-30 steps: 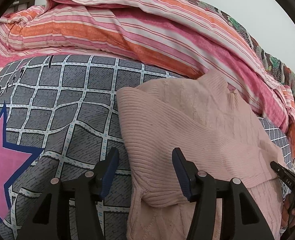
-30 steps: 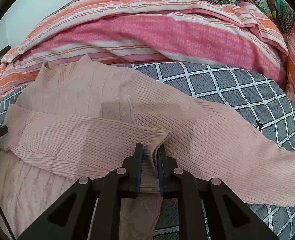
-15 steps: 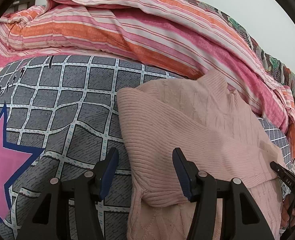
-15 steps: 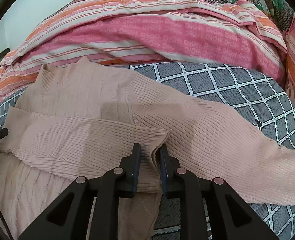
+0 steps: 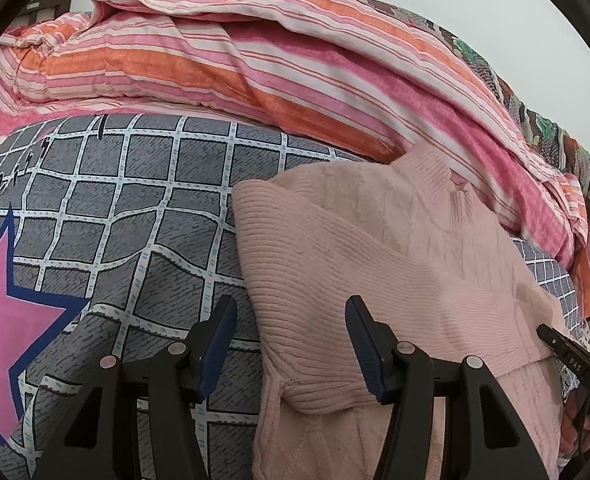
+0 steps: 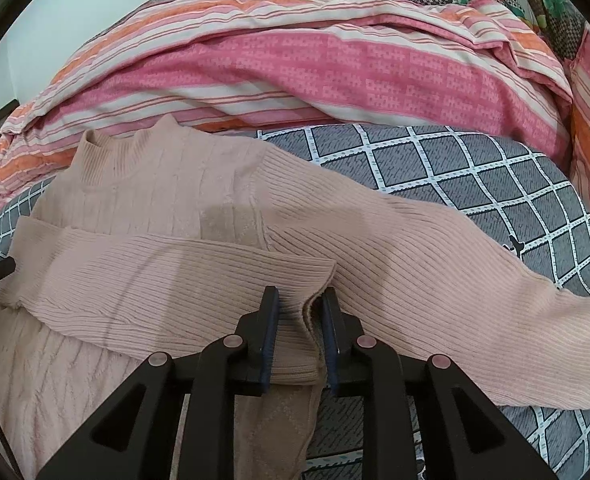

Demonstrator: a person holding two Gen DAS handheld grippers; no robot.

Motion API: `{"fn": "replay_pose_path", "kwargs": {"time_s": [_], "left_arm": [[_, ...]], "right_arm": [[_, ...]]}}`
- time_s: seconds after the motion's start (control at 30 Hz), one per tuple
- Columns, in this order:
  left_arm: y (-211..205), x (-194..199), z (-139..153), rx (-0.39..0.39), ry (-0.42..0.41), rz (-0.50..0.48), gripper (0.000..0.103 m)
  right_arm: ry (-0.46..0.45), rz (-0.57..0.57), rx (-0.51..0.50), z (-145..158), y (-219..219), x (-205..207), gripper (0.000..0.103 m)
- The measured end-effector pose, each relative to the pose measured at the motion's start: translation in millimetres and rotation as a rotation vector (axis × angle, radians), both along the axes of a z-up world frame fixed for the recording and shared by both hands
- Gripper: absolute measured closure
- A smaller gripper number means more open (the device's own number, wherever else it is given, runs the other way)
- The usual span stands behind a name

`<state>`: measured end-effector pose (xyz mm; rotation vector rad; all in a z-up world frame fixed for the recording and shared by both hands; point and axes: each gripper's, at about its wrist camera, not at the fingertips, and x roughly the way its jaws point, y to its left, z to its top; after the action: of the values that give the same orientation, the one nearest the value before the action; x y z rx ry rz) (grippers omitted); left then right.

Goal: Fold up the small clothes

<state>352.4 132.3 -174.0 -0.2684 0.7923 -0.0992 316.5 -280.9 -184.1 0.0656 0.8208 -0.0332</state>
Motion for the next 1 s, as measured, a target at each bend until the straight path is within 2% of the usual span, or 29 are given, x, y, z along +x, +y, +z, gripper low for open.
{"fn": "replay_pose_path", "kwargs": {"time_s": [0.03, 0.1, 0.13, 0.23, 0.3, 0.43, 0.5, 0.53, 0.57, 0.67, 0.8, 0.9, 1.0], "left_arm": [[-0.2, -0.1, 0.1, 0.001, 0.000, -0.001, 0.049], [0.2, -0.1, 0.1, -0.001, 0.000, -0.002, 0.049], [0.1, 0.0, 0.1, -0.002, 0.001, -0.002, 0.049], [0.1, -0.8, 0.2, -0.002, -0.004, -0.006, 0.049], [0.7, -1.9, 0.8, -0.003, -0.009, -0.006, 0.049], [1.9, -5.8, 3.6, -0.012, -0.031, -0.002, 0.048], [2.6, -7.2, 5.0, -0.016, -0.039, -0.001, 0.047], [1.8, -7.2, 5.5, -0.015, -0.041, -0.002, 0.047], [1.3, -7.1, 5.5, -0.013, -0.041, -0.005, 0.047], [0.0, -6.8, 5.5, -0.011, -0.038, -0.011, 0.046], [1.3, -5.5, 4.1, -0.018, -0.030, -0.012, 0.046], [0.0, -4.3, 2.6, -0.028, -0.022, -0.023, 0.046], [-0.2, -4.1, 1.5, -0.033, -0.020, -0.026, 0.046]], "right_arm": [[-0.002, -0.001, 0.003, 0.3, -0.5, -0.5, 0.078], [-0.005, -0.010, 0.000, 1.5, -1.0, -1.8, 0.064], [-0.011, -0.009, 0.003, 2.5, -1.3, -2.7, 0.060], [-0.057, -0.021, 0.016, 9.9, -4.6, -10.7, 0.056], [-0.074, -0.027, 0.028, 14.5, -6.8, -14.3, 0.048], [-0.074, -0.060, -0.001, 35.6, -13.2, -24.2, 0.048], [-0.104, -0.114, -0.051, 51.6, -22.2, -37.6, 0.044], [-0.128, -0.165, -0.094, 59.7, -30.6, -47.1, 0.039], [-0.143, -0.207, -0.123, 64.7, -38.4, -54.5, 0.031], [-0.170, -0.328, -0.170, 74.3, -78.3, -85.6, 0.028], [-0.112, -0.467, -0.082, 60.5, -153.9, -137.3, 0.028], [-0.079, -0.543, -0.002, 43.7, -194.4, -168.4, 0.028], [-0.046, -0.573, 0.084, 24.9, -221.0, -183.6, 0.028]]}}
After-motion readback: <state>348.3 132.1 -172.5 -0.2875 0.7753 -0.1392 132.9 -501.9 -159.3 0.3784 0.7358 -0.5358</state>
